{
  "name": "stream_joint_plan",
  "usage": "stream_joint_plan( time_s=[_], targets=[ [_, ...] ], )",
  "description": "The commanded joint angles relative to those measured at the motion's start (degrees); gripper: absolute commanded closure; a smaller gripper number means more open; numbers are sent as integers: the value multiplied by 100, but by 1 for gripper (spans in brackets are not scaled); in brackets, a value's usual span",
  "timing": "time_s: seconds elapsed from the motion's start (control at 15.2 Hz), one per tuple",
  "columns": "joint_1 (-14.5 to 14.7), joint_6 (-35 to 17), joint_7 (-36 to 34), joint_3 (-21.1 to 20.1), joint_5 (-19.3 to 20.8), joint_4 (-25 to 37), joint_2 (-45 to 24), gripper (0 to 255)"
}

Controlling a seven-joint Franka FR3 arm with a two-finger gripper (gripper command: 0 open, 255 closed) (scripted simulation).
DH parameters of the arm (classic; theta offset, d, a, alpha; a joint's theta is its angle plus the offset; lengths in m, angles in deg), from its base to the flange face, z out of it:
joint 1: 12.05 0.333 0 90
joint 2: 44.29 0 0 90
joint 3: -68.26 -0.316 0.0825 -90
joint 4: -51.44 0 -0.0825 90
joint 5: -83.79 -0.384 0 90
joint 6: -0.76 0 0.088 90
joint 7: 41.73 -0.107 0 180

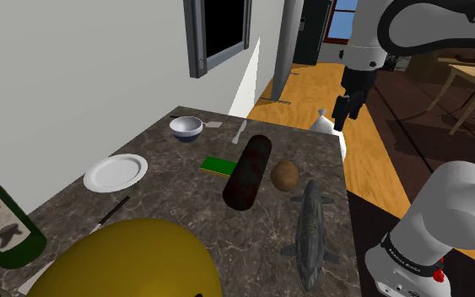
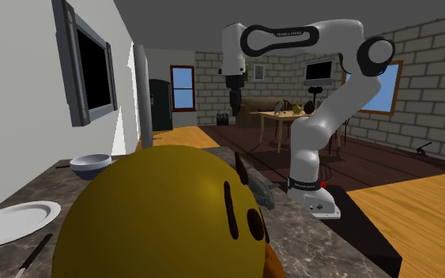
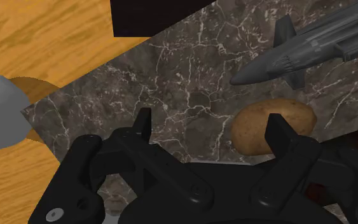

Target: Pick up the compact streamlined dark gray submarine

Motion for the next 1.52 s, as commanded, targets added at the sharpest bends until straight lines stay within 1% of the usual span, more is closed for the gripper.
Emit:
stream_joint_plan(
  time_s=[0.0,0.33,0.66,0.86,1.06,1.32,1.45],
  targets=[
    [0,0,0,0,0,0,0,0],
    [-205,87,-1819,-912,-558,-593,363,0],
    [-351,58,-3663,-1897,-1311,-901,345,0],
    [-460,-56,-4770,-2508,-1793,-952,131,0],
    [-615,-254,-5872,-3120,-2246,-908,-234,0],
    [-941,-651,-7328,-3943,-2735,-721,-931,0],
    [-968,-765,-7412,-4027,-2775,-760,-1010,0]
  ],
)
